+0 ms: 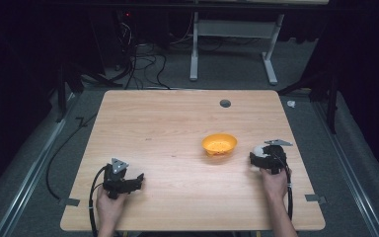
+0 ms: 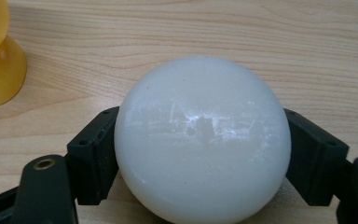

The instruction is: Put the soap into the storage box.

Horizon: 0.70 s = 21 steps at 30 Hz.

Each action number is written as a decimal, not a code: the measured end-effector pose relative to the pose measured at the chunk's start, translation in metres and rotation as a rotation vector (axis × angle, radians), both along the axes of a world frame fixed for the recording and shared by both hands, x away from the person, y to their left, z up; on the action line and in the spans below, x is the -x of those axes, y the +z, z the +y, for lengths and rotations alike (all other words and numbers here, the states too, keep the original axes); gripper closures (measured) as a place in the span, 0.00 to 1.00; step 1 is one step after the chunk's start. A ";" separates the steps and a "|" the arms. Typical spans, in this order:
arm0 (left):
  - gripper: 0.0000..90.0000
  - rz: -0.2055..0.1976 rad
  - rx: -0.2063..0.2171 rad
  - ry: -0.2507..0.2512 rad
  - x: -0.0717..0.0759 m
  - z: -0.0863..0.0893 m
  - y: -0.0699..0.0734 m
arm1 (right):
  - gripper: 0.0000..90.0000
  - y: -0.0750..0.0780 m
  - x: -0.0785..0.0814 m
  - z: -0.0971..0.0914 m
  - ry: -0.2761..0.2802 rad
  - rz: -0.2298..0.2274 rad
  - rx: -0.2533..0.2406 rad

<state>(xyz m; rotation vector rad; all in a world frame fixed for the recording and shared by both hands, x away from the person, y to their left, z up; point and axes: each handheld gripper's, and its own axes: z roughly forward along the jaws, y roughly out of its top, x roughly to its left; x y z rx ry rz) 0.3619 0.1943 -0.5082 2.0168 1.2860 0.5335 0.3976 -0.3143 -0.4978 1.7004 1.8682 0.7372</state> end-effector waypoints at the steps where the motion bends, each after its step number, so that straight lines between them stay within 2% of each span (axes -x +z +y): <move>1: 0.17 0.000 0.000 0.000 0.000 0.000 0.000 | 0.25 0.000 0.000 0.000 -0.004 -0.002 -0.005; 13: 0.17 0.000 0.000 0.000 0.000 0.000 0.000 | 0.26 0.004 0.003 -0.003 -0.018 -0.010 -0.030; 21: 0.17 0.000 0.000 0.000 0.000 0.000 0.000 | 0.26 0.011 0.006 -0.005 -0.013 -0.040 -0.037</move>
